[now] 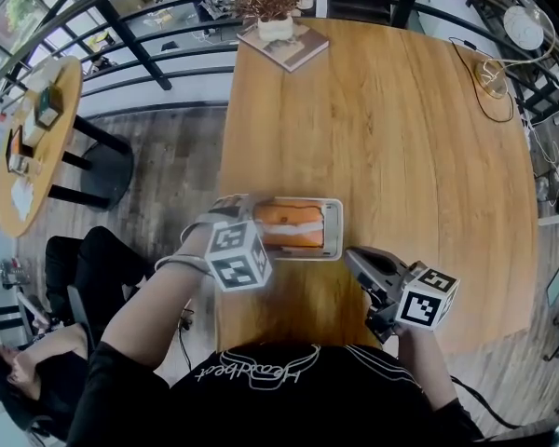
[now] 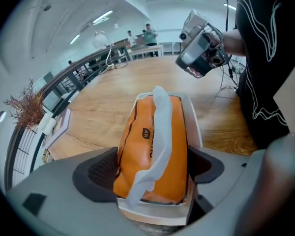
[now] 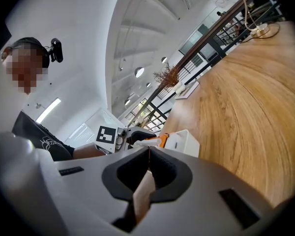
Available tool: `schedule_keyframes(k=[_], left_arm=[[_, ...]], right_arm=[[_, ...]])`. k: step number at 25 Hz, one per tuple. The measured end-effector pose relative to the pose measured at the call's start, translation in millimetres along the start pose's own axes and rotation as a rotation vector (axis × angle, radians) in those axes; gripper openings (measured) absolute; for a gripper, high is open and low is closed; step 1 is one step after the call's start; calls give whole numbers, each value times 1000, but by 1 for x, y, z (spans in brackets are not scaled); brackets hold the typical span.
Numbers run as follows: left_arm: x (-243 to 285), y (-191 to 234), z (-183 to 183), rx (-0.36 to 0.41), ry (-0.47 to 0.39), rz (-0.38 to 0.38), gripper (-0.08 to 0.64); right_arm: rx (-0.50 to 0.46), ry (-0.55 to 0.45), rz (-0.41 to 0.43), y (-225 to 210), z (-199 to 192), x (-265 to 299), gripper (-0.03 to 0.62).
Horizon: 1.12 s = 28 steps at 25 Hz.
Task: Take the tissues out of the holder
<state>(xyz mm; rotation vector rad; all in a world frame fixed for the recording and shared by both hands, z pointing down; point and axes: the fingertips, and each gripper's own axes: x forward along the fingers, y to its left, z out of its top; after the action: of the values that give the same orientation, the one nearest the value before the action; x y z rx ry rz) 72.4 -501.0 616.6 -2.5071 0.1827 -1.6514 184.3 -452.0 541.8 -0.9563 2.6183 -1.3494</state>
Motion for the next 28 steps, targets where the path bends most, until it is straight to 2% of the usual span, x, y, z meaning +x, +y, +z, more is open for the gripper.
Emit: schedule_keyframes(k=[17,23,28], left_arm=[[-6,-2,3,35,7,46,342],[-10,-4,5,-3,-2,30,330],[-15,-3,11,2,-14,52,321]], right_arm=[[12,12,26,-1,-1,3,17],[15,24,38,-3,-2,3,17],[27,27,47,-9,0,4,17]])
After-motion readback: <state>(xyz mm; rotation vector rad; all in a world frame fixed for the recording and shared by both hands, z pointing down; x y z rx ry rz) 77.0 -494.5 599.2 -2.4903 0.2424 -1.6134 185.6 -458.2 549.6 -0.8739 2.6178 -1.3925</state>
